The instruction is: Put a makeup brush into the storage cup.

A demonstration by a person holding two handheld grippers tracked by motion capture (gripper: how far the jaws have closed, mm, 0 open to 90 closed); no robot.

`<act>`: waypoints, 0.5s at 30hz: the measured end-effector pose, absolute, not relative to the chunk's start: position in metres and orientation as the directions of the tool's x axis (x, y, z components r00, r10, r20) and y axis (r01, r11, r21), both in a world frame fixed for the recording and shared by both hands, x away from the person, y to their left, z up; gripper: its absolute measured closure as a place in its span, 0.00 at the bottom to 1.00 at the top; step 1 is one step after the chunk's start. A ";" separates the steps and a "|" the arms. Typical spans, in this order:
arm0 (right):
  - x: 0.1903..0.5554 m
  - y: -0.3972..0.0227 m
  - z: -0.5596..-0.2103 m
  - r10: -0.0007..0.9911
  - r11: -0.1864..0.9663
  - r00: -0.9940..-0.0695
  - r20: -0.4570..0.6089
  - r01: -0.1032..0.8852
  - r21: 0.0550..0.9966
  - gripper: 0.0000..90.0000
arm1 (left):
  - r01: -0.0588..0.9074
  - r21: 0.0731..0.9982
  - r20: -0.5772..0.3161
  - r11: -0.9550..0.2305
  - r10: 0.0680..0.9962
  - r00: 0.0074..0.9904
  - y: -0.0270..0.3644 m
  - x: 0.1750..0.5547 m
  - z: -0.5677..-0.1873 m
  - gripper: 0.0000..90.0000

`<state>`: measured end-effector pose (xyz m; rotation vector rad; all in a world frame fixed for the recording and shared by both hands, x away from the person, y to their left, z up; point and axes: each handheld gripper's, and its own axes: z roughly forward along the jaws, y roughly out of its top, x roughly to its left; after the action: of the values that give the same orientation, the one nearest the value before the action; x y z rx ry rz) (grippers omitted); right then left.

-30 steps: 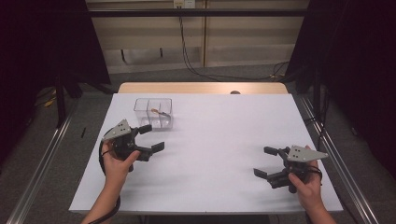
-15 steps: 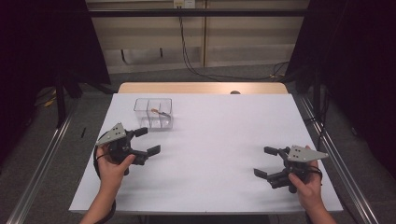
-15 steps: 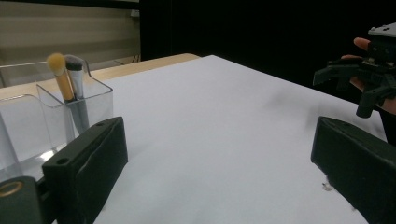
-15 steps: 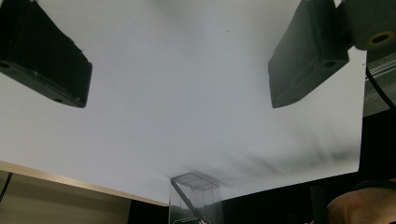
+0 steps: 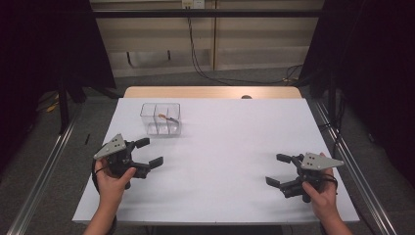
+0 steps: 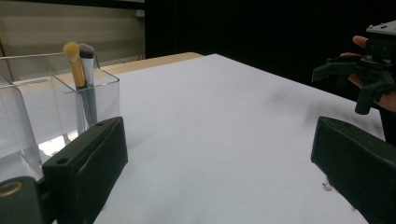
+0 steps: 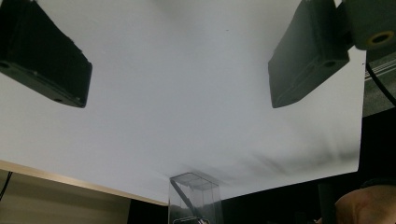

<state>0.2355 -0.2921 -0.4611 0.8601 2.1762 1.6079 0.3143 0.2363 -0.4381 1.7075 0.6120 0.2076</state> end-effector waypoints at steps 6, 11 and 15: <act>0.236 -0.293 -0.461 0.624 0.193 -0.774 0.105 0.283 0.939 0.06 | 0.280 0.953 -0.186 -0.116 0.506 0.842 0.237 0.312 -0.439 0.04; 0.236 -0.293 -0.460 0.625 0.193 -0.774 0.102 0.280 0.940 0.06 | 0.279 0.954 -0.188 -0.107 0.512 0.838 0.239 0.311 -0.438 0.04; 0.235 -0.293 -0.460 0.626 0.190 -0.773 0.103 0.279 0.941 0.06 | 0.279 0.954 -0.188 -0.110 0.507 0.841 0.237 0.309 -0.439 0.04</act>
<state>0.2355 -0.2928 -0.4598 0.8577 2.1658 1.6099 0.3093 0.2374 -0.4391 1.7057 0.6132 0.2143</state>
